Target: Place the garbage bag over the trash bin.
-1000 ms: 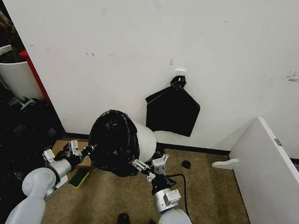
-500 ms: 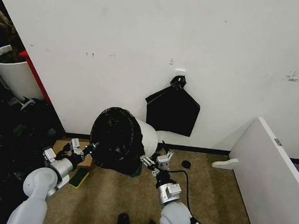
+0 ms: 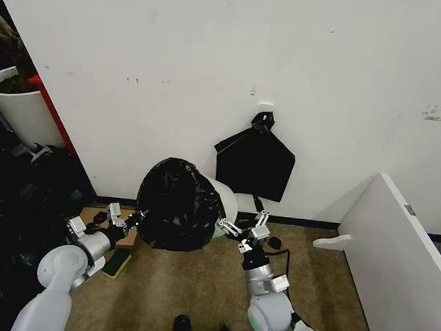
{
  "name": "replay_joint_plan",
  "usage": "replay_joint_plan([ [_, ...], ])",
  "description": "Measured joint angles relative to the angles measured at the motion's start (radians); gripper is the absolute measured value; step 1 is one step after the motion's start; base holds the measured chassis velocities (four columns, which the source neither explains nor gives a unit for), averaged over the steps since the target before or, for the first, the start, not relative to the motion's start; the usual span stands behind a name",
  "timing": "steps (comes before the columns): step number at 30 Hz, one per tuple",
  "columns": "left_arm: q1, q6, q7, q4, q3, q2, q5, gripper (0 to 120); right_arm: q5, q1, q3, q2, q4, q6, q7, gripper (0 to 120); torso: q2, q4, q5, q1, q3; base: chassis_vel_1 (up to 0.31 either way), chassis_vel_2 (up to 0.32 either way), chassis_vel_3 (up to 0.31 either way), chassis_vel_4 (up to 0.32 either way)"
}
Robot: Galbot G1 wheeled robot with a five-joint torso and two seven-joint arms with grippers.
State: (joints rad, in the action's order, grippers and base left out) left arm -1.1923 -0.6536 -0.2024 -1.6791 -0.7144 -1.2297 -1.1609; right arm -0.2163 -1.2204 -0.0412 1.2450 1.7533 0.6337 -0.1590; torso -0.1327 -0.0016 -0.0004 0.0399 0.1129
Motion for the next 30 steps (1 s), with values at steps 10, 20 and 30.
replay_joint_plan([
  [10, 0.024, -0.001, 0.029, -0.007, -0.048, 0.015, -0.065, 0, -0.098, -0.085, -0.032, -0.082, 0.065, -0.076, 0.019, 100, 0.0, 0.0001, 0.0, 0.0, 0.0, 0.0, 0.0, 0.0, 0.0],
  [20, 0.023, -0.004, 0.04, -0.009, -0.054, 0.009, -0.087, 0, -0.026, -0.098, -0.093, -0.053, -0.024, -0.086, 0.087, 98, 0.0, 0.0001, -0.0001, 0.0, 0.0, 0.0, 0.0, 0.0, 0.0],
  [30, 0.003, -0.004, 0.041, -0.037, -0.039, -0.005, -0.085, 0, 0.029, -0.066, -0.097, -0.005, -0.09, -0.108, 0.044, 98, 0.0, 0.0001, -0.0001, 0.0, 0.0, 0.0, 0.0, 0.0, 0.0],
])
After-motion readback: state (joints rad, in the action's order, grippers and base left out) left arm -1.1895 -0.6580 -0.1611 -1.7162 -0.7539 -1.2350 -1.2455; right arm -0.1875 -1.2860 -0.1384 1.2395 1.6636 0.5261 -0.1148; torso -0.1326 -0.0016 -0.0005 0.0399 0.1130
